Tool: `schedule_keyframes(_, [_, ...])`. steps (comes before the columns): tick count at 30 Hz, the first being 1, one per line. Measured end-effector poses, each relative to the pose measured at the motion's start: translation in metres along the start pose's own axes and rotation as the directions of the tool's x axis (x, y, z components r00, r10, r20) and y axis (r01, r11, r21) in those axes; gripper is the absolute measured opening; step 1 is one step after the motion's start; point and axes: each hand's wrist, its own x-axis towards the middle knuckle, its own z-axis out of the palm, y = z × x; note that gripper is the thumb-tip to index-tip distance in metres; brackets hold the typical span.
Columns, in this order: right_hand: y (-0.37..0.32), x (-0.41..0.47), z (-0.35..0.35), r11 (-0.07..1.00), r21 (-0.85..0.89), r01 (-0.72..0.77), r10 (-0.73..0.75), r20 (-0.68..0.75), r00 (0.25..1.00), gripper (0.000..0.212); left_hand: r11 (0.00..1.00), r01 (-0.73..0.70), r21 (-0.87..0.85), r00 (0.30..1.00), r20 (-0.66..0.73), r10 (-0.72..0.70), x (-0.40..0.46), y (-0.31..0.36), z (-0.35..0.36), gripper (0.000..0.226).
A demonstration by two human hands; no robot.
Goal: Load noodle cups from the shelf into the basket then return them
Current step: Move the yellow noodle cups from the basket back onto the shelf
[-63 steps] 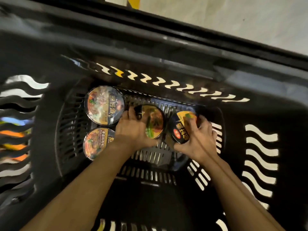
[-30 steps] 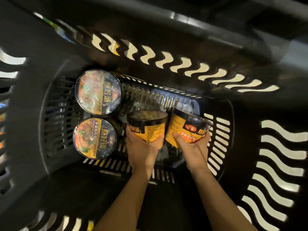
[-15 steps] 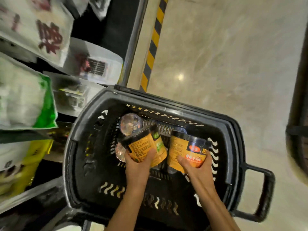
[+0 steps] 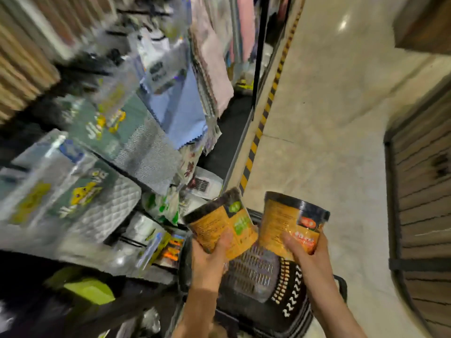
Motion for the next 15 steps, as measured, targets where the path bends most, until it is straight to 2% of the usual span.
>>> schedule_keyframes(2, [-0.024, -0.024, 0.002, 0.998, 0.065, 0.025, -0.029, 0.057, 0.998, 0.064, 0.994, -0.096, -0.048, 0.995, 0.022, 0.097, -0.03, 0.022, -0.015, 0.069])
schedule_keyframes(5, [-0.045, -0.056, 0.004, 0.992, 0.123, 0.031, -0.049, 0.147, 0.988, 0.083, 0.978, -0.172, -0.115, 0.985, -0.045, 0.167, -0.076, 0.049, -0.038, 0.09])
schedule_keyframes(6, [-0.051, -0.066, 0.005, 0.99, 0.133, 0.041, -0.066, 0.196, 0.978, 0.088, 0.97, -0.2, -0.141, 0.979, -0.079, 0.19, -0.091, 0.052, -0.046, 0.088])
schedule_keyframes(10, [-0.066, -0.105, 0.008, 0.985, 0.136, 0.105, -0.146, 0.349, 0.926, 0.107, 0.905, -0.366, -0.217, 0.916, -0.254, 0.31, -0.152, 0.057, -0.077, 0.052])
schedule_keyframes(12, [-0.066, -0.125, 0.009, 0.983, 0.113, 0.143, -0.178, 0.438, 0.881, 0.125, 0.871, -0.436, -0.224, 0.87, -0.353, 0.344, -0.182, 0.05, -0.093, 0.057])
schedule_keyframes(13, [-0.068, -0.137, 0.01, 0.982, 0.104, 0.16, -0.19, 0.49, 0.851, 0.127, 0.863, -0.458, -0.212, 0.844, -0.408, 0.348, -0.198, 0.045, -0.102, 0.06])
schedule_keyframes(14, [-0.07, -0.152, 0.01, 0.983, 0.113, 0.147, -0.185, 0.563, 0.805, 0.115, 0.853, -0.48, -0.205, 0.815, -0.464, 0.346, -0.215, 0.04, -0.111, 0.059])
schedule_keyframes(15, [-0.075, -0.167, 0.01, 0.983, 0.114, 0.14, -0.181, 0.617, 0.766, 0.09, 0.84, -0.503, -0.204, 0.784, -0.515, 0.345, -0.232, 0.035, -0.121, 0.052])
